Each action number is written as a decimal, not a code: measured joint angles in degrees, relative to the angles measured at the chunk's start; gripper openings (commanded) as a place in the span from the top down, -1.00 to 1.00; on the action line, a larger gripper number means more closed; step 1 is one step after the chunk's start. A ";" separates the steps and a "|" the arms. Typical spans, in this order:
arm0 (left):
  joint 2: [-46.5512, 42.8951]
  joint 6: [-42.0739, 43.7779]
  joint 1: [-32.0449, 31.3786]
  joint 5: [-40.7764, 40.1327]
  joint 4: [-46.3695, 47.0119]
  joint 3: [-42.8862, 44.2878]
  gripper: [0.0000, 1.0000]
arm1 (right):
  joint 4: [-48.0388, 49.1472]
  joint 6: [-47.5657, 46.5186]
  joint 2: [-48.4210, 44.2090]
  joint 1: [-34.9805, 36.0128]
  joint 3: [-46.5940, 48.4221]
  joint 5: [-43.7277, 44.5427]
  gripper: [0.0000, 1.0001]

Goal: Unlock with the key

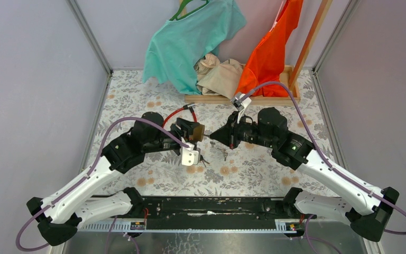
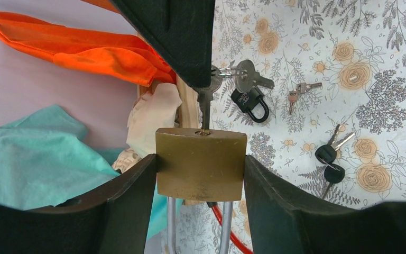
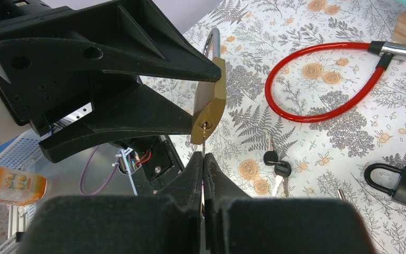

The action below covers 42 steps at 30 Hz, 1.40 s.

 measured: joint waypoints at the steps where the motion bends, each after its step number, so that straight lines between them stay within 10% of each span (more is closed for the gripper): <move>1: 0.11 -0.04 -0.11 -0.37 -0.04 0.02 1.00 | 0.02 0.00 0.04 0.26 0.00 0.42 1.00; 42: -1.55 -2.32 -0.94 -5.64 -2.89 0.22 1.00 | 11.19 4.55 0.31 3.91 -6.05 5.92 1.00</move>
